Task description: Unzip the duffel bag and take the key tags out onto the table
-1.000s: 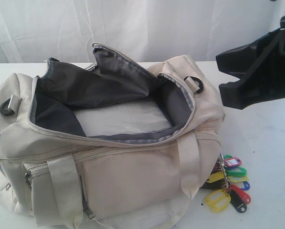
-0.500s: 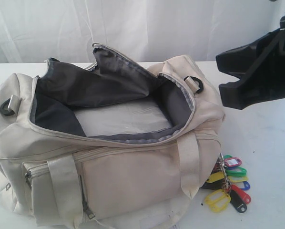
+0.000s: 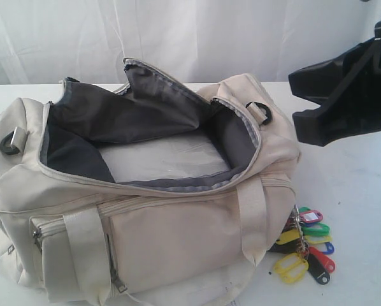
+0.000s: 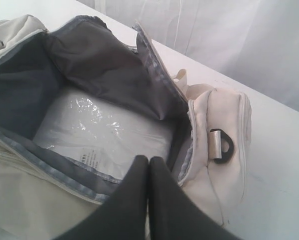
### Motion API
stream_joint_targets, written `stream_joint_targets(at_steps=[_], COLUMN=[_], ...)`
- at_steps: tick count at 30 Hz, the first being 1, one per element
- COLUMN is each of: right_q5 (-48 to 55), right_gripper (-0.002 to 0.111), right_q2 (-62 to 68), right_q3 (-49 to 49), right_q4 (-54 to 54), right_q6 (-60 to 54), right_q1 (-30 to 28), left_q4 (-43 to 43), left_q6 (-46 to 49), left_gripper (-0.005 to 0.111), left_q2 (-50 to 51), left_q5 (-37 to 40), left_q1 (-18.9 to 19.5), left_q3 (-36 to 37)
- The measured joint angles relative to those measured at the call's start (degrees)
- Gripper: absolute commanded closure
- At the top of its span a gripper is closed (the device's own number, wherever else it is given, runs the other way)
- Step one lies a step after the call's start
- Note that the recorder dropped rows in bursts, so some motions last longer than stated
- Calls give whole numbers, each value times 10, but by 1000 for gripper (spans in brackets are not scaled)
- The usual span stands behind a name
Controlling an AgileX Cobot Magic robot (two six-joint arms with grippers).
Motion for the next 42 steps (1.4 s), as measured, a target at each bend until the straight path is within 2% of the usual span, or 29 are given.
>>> stream_joint_targets(at_steps=[6, 19, 23, 28, 31, 36, 42], right_q5=[0, 0, 0, 0, 0, 0, 0], right_gripper=[108, 108, 108, 108, 108, 108, 108], right_q2=[0, 0, 0, 0, 0, 0, 0], right_q3=[0, 0, 0, 0, 0, 0, 0], right_q4=[0, 0, 0, 0, 0, 0, 0], right_q6=[-1, -1, -1, -1, -1, -1, -1], right_q1=[0, 0, 0, 0, 0, 0, 0], left_q4=[-56, -39, 15, 178, 218, 229, 222], left_q6=[0, 70, 50, -132, -186, -198, -149], left_gripper=[107, 107, 107, 107, 107, 107, 107], left_q2=[-49, -52, -52, -52, -52, -52, -52], left_q5=[-94, -125, -141, -139, -139, -138, -141], left_q1=[38, 40, 40, 40, 40, 40, 40], left_q3=[75, 97, 110, 139, 165, 186, 186])
